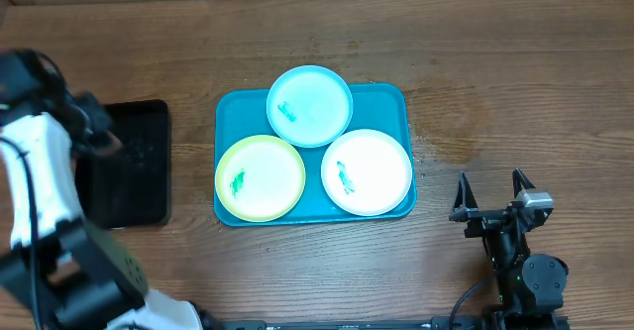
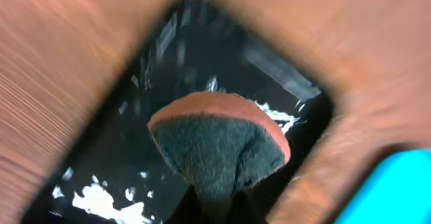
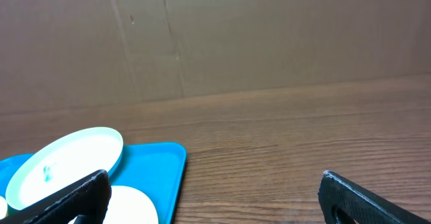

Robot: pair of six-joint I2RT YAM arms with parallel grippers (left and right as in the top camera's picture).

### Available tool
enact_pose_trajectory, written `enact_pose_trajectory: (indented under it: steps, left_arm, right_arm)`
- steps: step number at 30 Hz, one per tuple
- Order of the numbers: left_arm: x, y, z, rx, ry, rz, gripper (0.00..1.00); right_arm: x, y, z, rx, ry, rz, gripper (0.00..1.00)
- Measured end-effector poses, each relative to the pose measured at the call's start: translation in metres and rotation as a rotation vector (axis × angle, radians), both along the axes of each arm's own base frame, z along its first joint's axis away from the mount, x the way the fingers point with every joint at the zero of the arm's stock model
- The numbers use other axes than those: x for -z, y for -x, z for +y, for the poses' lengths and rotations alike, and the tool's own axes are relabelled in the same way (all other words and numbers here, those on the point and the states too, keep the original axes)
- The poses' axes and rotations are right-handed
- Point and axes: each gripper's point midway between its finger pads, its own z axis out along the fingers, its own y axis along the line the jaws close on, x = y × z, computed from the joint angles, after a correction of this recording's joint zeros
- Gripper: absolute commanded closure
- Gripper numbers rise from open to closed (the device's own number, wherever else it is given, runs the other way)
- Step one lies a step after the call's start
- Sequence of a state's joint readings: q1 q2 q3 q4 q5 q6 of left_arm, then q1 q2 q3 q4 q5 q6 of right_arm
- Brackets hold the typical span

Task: Clean dirty plates on tray and stack at the side
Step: 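Lift the sponge with the left gripper above the black tray, then carry the sponge with the left gripper onto the yellow plate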

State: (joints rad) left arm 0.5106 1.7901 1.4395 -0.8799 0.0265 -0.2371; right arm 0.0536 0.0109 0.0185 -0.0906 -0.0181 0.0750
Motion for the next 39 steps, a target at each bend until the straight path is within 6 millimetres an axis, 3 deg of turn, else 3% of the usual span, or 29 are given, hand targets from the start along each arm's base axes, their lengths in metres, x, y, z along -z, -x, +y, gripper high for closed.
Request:
enact_pose_trajectory:
  steps: [3,5,8,11,14,17,19,20,21,22,25,28,31,34,37,39]
  left_arm:
    - [0.062,0.027,-0.014,-0.001,0.103,0.185,0.96]
    - [0.069,0.035,-0.018,-0.004,0.131,0.232,0.96]
    - [0.035,0.03,-0.011,-0.014,0.128,0.226,0.96]
    - [-0.03,0.005,0.006,-0.017,0.052,0.092,0.96]
    - [-0.094,-0.002,0.012,-0.022,-0.039,-0.056,0.96]
    - [-0.12,-0.001,0.014,-0.035,-0.105,-0.132,0.96]
    - [-0.108,-0.005,0.018,-0.043,-0.126,-0.143,0.96]
    - [-0.092,-0.006,0.02,-0.049,-0.122,-0.129,0.96]
    - [-0.056,-0.004,0.02,-0.052,-0.096,-0.075,0.96]
    - [-0.041,-0.001,0.018,-0.051,-0.079,-0.044,0.96]
    - [0.036,0.027,0.003,-0.047,0.035,0.171,0.96]
    - [0.046,0.043,-0.007,-0.044,0.086,0.263,0.96]
    - [0.003,0.03,-0.007,-0.036,0.099,0.204,0.96]
    - [-0.068,0.002,-0.01,-0.006,0.088,0.004,0.96]
    - [-0.144,-0.007,-0.034,0.063,0.07,-0.211,0.96]
    - [-0.175,-0.001,-0.059,0.119,0.076,-0.282,0.96]
  right_arm:
    - [0.0,0.0,0.0,0.001,0.0,-0.001,0.0]
    - [0.0,0.0,0.0,0.0,0.0,0.0,0.0]
    - [0.0,0.0,0.0,0.0,0.0,-0.001,0.0]
    - [0.0,0.0,0.0,0.001,0.0,-0.001,0.0]
    - [0.0,0.0,0.0,0.0,0.0,0.0,0.0]
    - [0.0,0.0,0.0,0.0,0.0,0.0,0.0]
    - [0.0,0.0,0.0,0.0,0.0,0.0,0.0]
    - [0.0,0.0,0.0,0.0,0.0,-0.001,0.0]
    - [0.0,0.0,0.0,0.0,0.0,-0.001,0.0]
    - [0.0,0.0,0.0,0.001,0.0,-0.001,0.0]
    - [0.0,0.0,0.0,0.0,0.0,0.0,0.0]
    - [0.0,0.0,0.0,0.001,0.0,-0.001,0.0]
    - [0.0,0.0,0.0,0.0,0.0,0.0,0.0]
    - [0.0,0.0,0.0,0.0,0.0,-0.001,0.0]
    - [0.0,0.0,0.0,0.0,0.0,0.0,0.0]
    - [0.0,0.0,0.0,0.0,0.0,0.0,0.0]
